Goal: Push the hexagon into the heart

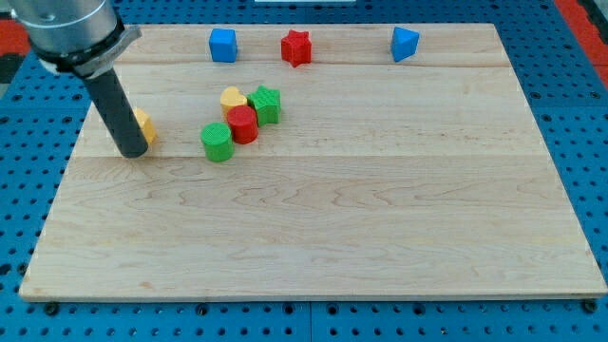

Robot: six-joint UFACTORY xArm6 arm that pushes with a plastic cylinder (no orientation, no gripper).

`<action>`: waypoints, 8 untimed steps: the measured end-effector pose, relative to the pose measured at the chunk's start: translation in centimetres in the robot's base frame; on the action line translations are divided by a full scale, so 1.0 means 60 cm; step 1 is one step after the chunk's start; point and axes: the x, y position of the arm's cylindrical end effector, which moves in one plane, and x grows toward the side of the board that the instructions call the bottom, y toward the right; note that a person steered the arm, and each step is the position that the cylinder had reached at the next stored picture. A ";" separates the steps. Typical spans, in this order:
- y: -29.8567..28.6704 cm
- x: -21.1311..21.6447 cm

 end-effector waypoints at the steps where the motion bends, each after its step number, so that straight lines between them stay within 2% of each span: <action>1: -0.044 0.002; 2: -0.125 -0.001; 3: -0.084 -0.022; 4: 0.062 -0.021; 5: 0.076 -0.022; 6: -0.047 -0.062; 7: -0.123 -0.092; 8: -0.012 -0.102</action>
